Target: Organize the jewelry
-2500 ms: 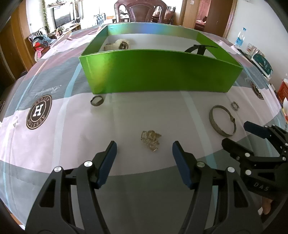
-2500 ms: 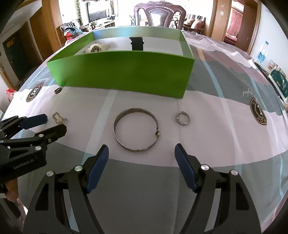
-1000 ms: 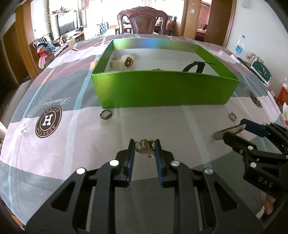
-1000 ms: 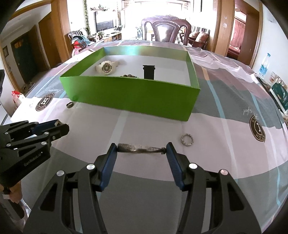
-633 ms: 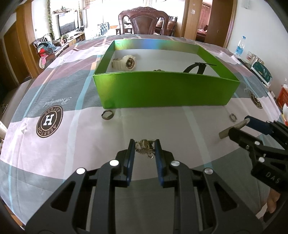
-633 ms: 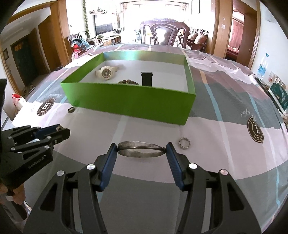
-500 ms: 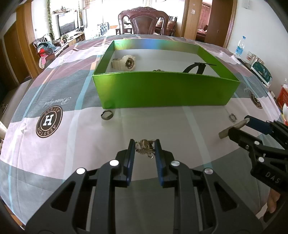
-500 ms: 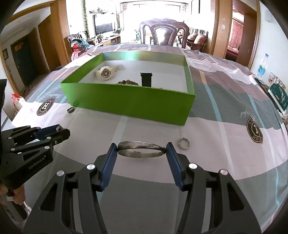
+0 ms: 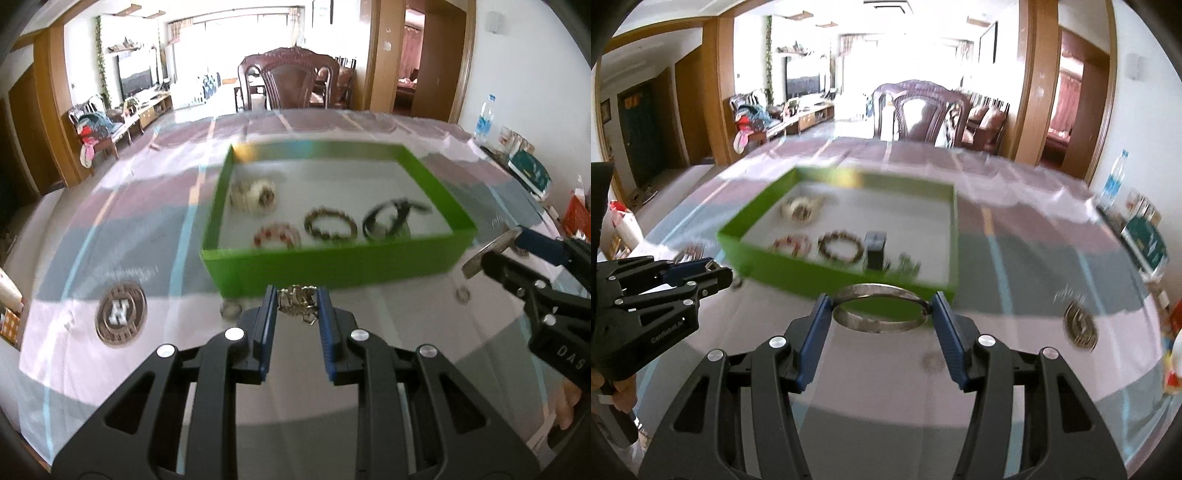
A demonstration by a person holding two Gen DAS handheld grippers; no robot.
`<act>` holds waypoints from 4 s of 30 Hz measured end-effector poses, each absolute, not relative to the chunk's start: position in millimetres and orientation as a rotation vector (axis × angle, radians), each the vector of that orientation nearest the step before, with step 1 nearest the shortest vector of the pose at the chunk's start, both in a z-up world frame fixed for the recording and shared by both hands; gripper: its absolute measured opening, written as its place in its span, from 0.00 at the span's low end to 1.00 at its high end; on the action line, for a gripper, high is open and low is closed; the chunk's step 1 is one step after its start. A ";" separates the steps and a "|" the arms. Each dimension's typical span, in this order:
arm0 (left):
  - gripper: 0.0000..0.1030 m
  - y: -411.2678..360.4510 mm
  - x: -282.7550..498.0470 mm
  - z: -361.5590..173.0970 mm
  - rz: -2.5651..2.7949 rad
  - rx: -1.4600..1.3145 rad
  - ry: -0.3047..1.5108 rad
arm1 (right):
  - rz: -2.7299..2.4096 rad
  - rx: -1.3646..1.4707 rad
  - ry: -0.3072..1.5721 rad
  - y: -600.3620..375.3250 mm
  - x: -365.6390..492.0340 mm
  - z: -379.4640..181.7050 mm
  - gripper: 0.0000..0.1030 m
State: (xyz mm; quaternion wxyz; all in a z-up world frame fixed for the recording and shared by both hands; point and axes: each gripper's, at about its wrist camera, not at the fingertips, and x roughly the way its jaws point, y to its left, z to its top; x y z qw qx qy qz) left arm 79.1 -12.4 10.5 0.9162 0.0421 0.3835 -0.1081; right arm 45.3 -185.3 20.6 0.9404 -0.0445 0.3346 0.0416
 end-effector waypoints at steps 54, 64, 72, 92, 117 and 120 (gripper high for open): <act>0.55 50.9 100.0 -50.2 -0.095 0.056 0.947 | 0.006 -0.006 0.987 -237.5 81.0 -76.9 0.31; 0.47 29.3 130.2 -63.9 -0.116 0.072 0.973 | 0.074 -0.034 0.978 -214.2 73.4 -79.2 0.22; 0.21 24.4 138.9 -66.8 -0.111 0.073 0.959 | 0.090 -0.037 0.972 -212.8 76.7 -77.9 0.22; 0.21 -11.9 72.8 -59.3 -0.314 0.104 0.980 | 0.206 -0.051 0.996 -179.3 54.5 -74.5 0.34; 0.30 -19.6 62.8 -67.3 -0.294 0.083 0.982 | 0.162 -0.099 0.970 -170.9 48.4 -78.1 0.43; 0.29 -17.3 62.8 -68.1 -0.284 0.073 0.976 | 0.158 -0.091 0.969 -170.4 49.1 -78.3 0.42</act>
